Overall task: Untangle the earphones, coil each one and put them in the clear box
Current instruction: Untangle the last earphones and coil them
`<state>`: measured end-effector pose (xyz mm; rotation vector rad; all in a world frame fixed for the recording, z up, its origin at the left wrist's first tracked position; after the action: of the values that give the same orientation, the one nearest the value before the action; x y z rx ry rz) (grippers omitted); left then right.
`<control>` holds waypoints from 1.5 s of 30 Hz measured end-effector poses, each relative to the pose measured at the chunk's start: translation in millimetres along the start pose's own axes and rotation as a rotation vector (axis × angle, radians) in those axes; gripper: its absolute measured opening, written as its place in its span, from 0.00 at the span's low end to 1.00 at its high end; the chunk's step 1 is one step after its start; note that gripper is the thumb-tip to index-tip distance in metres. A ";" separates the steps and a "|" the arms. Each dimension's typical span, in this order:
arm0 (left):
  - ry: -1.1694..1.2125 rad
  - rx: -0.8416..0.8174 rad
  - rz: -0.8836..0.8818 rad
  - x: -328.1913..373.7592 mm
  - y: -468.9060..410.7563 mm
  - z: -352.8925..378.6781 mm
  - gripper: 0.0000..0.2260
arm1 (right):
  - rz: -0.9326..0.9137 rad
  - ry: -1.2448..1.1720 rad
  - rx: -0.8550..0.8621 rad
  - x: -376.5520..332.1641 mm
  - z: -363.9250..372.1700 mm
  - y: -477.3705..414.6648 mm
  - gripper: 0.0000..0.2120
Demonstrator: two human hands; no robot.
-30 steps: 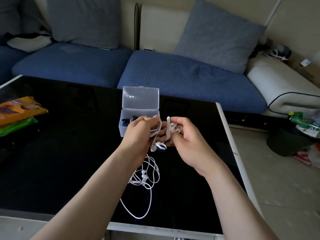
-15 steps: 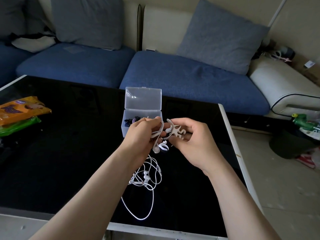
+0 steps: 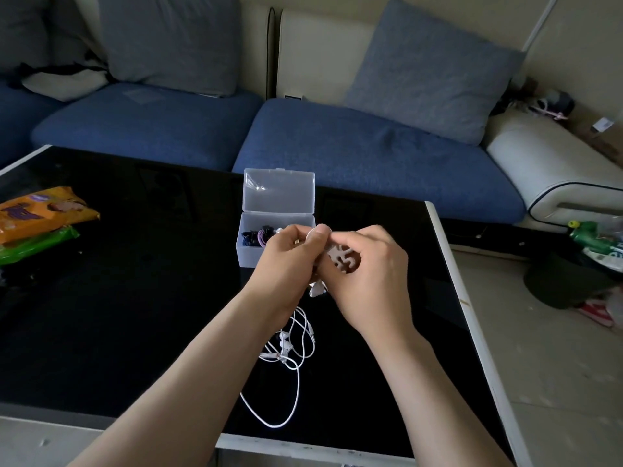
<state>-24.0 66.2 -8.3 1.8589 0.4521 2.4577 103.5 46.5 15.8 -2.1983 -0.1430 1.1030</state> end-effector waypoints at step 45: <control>0.036 -0.185 0.018 5.5 8.8 10.7 0.16 | 0.034 -0.159 0.041 3.5 -6.9 -6.2 0.14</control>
<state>-14.1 61.1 1.6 1.7569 0.2011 2.4524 112.0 49.0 20.2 -2.0834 -0.1511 1.2887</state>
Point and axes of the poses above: each hand's wrist, its own y-axis away from the middle knuckle, its own z-axis out of the palm, x = y × z, the point moved 4 cm from there along -y, towards the middle knuckle, and after that the axes turned 9 degrees about x, right-handed, at the moved point
